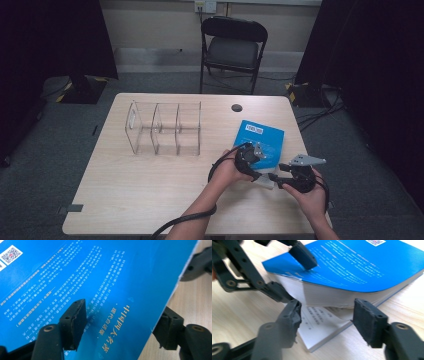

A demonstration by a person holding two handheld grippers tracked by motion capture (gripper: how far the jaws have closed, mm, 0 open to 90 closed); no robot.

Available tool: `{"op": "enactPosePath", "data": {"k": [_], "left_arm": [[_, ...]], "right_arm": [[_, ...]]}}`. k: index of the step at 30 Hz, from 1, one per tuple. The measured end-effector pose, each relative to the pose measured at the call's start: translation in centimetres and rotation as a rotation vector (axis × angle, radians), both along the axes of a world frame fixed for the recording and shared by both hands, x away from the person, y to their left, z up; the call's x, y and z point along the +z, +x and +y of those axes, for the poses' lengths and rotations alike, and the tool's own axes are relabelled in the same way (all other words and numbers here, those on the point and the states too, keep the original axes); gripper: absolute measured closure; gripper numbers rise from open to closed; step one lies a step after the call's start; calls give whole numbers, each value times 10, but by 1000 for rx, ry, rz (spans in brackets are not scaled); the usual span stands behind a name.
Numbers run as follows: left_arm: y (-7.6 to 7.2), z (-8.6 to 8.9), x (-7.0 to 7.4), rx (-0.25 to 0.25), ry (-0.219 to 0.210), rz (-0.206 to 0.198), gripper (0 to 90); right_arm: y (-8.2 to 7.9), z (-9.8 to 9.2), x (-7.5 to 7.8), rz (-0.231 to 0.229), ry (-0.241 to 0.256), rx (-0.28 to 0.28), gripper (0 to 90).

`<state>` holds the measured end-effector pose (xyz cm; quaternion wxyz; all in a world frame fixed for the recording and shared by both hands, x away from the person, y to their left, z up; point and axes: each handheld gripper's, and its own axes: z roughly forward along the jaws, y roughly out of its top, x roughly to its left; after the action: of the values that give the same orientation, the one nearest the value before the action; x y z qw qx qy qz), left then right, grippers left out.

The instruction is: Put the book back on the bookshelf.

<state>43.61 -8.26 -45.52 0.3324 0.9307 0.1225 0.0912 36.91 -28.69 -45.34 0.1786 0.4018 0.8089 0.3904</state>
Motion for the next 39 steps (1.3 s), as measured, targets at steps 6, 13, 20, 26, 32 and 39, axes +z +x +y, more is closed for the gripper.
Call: {"op": "enactPosePath", "data": {"k": [6,13,20,26,32,39], "left_arm": [[1,1,4,0,0,36,398],[2,1,11,-8,13,67,548],[0,-2,19,-17,50,46,658],[3,4,19,-7,19,69,676],[2,6,17,2,-11,73,667],[1,5,15,6,-24,72,648]], "right_arm": [[2,-8,-6,24,-52,11,331],[2,-9,-15,52,-82,51,314],[2,-6,-17,20,-90,90,293],[3,-9,-21,21,-95,97,286],[4,-12,-19,-10,-64,69,294],[10,-8,-13,3,-29,19,319]]}}
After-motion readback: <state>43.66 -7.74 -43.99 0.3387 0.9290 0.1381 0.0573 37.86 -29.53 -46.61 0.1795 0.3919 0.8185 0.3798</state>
